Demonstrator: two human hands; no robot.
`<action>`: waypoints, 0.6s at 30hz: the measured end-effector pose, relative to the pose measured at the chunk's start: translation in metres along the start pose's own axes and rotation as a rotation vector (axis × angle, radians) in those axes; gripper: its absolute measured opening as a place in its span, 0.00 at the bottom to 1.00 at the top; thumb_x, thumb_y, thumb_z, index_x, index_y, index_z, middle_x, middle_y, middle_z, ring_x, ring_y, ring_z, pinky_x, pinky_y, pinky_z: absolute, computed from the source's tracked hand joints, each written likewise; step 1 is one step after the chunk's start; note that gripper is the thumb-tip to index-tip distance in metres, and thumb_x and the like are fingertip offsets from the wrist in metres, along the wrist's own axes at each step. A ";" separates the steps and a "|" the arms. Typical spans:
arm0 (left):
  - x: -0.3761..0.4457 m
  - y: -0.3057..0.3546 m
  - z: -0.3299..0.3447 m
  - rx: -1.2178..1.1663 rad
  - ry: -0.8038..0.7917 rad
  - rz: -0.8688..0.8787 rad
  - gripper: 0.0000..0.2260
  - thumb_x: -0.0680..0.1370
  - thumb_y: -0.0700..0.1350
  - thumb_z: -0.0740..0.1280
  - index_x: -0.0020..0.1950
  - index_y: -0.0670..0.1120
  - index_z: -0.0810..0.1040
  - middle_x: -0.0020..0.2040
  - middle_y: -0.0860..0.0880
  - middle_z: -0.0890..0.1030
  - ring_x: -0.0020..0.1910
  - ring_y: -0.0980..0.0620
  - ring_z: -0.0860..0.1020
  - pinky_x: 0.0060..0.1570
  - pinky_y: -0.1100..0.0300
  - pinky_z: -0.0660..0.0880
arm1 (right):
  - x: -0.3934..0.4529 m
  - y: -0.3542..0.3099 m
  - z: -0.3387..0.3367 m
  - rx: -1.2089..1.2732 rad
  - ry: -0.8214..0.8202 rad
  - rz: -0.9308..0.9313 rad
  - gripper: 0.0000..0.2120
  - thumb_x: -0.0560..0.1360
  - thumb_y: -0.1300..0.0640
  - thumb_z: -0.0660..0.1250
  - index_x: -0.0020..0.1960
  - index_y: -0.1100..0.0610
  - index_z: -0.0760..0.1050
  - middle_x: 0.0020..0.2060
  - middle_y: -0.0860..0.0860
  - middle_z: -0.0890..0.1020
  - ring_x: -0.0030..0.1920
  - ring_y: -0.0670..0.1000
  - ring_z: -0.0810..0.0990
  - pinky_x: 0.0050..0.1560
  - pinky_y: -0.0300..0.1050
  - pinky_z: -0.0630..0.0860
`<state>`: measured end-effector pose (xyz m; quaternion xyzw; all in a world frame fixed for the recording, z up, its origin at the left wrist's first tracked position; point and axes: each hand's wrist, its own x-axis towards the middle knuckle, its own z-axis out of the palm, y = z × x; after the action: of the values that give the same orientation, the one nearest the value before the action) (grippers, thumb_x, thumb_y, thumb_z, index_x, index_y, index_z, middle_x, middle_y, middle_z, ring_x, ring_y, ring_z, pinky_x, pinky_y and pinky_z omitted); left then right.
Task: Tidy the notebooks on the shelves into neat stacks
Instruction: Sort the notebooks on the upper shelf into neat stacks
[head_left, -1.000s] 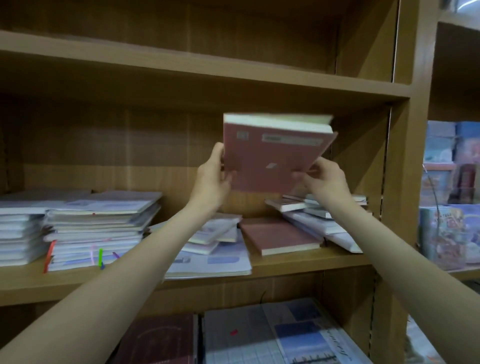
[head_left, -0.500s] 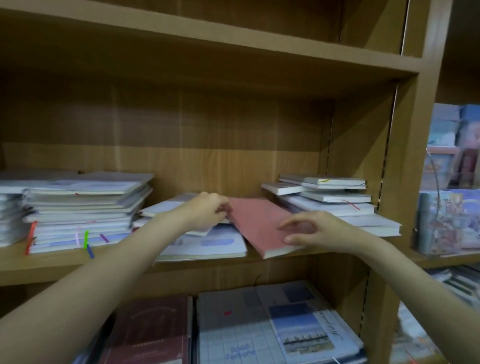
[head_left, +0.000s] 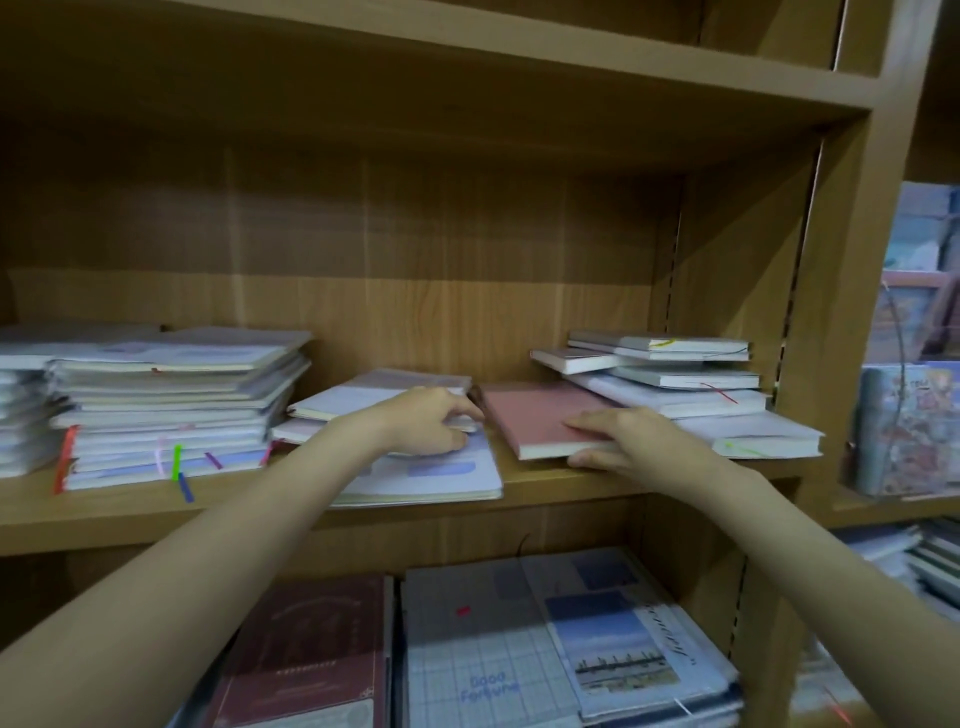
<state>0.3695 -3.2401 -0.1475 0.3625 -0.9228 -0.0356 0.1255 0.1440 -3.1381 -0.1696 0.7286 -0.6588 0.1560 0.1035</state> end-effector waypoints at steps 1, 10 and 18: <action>-0.001 0.000 0.000 -0.014 0.002 -0.003 0.18 0.79 0.43 0.61 0.69 0.52 0.70 0.68 0.52 0.71 0.65 0.52 0.70 0.52 0.66 0.63 | 0.005 0.002 0.002 0.007 0.013 0.009 0.26 0.76 0.43 0.63 0.71 0.50 0.67 0.68 0.50 0.72 0.66 0.51 0.70 0.64 0.41 0.63; -0.001 -0.002 0.001 -0.043 0.000 -0.035 0.18 0.78 0.47 0.62 0.68 0.52 0.71 0.68 0.53 0.72 0.65 0.52 0.70 0.60 0.63 0.65 | 0.006 0.008 0.026 0.073 0.270 -0.009 0.17 0.78 0.54 0.63 0.66 0.54 0.72 0.64 0.51 0.75 0.67 0.50 0.70 0.65 0.38 0.55; -0.001 0.003 -0.001 -0.059 0.013 -0.038 0.18 0.78 0.47 0.63 0.68 0.50 0.72 0.67 0.51 0.73 0.65 0.52 0.70 0.60 0.62 0.66 | 0.004 0.006 0.015 0.073 0.151 -0.037 0.18 0.79 0.54 0.62 0.68 0.52 0.71 0.65 0.47 0.74 0.67 0.47 0.69 0.67 0.37 0.54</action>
<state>0.3682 -3.2375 -0.1461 0.3763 -0.9135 -0.0625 0.1415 0.1397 -3.1474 -0.1824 0.7302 -0.6293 0.2324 0.1293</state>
